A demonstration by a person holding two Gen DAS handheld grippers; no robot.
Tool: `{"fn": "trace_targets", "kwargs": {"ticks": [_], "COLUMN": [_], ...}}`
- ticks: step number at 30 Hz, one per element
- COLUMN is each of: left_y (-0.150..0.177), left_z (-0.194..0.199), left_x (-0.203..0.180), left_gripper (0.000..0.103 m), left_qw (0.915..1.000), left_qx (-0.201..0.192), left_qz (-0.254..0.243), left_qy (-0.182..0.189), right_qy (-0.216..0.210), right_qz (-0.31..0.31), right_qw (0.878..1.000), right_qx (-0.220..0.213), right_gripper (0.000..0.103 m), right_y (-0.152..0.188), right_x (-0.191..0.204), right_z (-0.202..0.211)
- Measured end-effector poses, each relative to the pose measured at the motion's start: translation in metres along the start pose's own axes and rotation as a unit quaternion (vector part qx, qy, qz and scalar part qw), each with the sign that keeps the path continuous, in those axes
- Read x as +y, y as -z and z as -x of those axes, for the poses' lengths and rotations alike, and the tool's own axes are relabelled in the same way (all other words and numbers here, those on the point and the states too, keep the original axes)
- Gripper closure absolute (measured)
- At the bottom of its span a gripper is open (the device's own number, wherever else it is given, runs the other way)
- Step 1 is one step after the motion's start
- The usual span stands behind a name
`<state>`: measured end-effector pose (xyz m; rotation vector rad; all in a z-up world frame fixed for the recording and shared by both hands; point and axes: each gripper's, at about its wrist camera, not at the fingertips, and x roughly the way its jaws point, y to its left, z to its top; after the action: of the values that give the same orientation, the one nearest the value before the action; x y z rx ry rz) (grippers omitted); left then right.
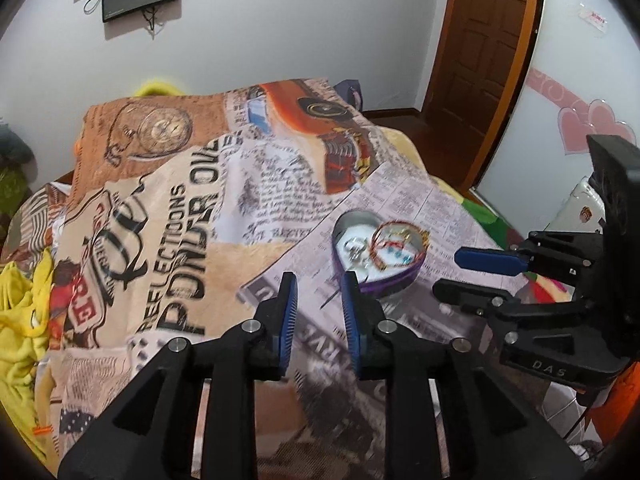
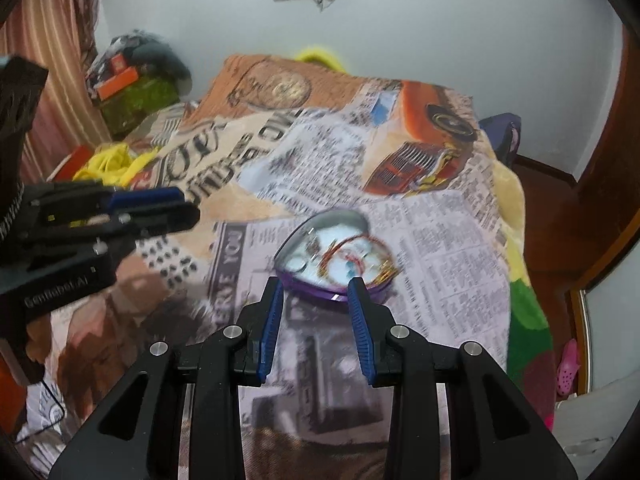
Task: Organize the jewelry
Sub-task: 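Move both tools back to the gold ring and earring beside the tin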
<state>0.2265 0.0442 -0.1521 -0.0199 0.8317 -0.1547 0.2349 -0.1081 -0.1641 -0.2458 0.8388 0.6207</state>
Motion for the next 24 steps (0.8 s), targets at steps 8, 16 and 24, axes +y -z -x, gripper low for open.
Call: {"fn": "trace_targets", "kwargs": {"ticks": [8, 16, 24], "left_y": [0.028, 0.044, 0.048], "left_z": [-0.004, -0.011, -0.022], "left_x": [0.014, 0.033, 0.039], "left_gripper": [0.074, 0.074, 0.074], "left_qw": [0.9996, 0.9987, 0.9976], "left_qx": [0.025, 0.039, 0.051], "left_qz": [0.008, 0.031, 0.046], "left_qy": [-0.011, -0.013, 0.001], "right_qy": [-0.015, -0.036, -0.030], "right_qz": [0.019, 0.044, 0.062], "right_qw": [0.998, 0.996, 0.994], "right_qx": [0.052, 0.070, 0.084], "right_gripper": [0.073, 0.073, 0.090], "right_y": [0.017, 0.018, 0.021], "right_x": [0.021, 0.041, 0.050], "right_z": [-0.028, -0.049, -0.066]}}
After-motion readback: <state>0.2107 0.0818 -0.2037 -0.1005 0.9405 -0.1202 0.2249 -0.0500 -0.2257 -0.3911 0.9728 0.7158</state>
